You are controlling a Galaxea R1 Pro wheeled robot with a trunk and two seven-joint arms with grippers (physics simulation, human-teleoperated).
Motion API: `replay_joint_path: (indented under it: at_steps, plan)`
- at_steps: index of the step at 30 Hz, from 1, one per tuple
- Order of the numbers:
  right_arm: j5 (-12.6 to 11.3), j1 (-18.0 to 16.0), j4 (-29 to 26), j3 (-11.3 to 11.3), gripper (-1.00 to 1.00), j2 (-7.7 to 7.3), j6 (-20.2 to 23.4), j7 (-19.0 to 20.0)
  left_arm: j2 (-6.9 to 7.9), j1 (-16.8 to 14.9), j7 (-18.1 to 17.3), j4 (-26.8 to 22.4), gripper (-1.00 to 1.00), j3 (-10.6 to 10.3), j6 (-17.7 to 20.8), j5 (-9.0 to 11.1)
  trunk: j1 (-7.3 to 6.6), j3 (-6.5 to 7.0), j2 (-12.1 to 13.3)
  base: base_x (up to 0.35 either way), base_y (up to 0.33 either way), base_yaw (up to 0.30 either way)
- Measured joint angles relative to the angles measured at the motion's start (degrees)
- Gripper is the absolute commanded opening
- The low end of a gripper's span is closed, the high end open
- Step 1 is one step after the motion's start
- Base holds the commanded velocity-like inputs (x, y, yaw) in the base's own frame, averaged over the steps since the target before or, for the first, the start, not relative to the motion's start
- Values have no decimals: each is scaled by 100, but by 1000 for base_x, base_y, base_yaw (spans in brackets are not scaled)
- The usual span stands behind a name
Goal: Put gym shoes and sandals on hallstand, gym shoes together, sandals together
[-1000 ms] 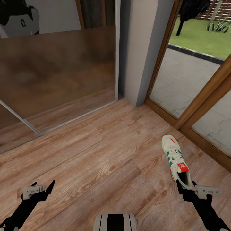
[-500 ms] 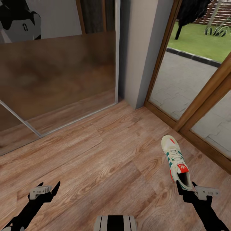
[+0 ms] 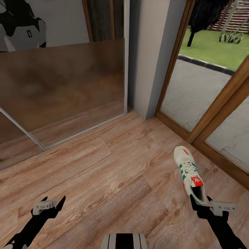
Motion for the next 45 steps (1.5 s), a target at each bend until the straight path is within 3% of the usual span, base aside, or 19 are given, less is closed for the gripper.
replay_joint_path:
  at_steps: [30,45]
  plan:
    - [42,0,23,16,-100,0,0,-7,0,-6,0,75,100,-9,-2,0,0,271,0,92,0,2]
    - [50,0,23,24,-100,18,0,-12,0,-9,0,90,100,-11,-1,0,0,373,0,44,0,160]
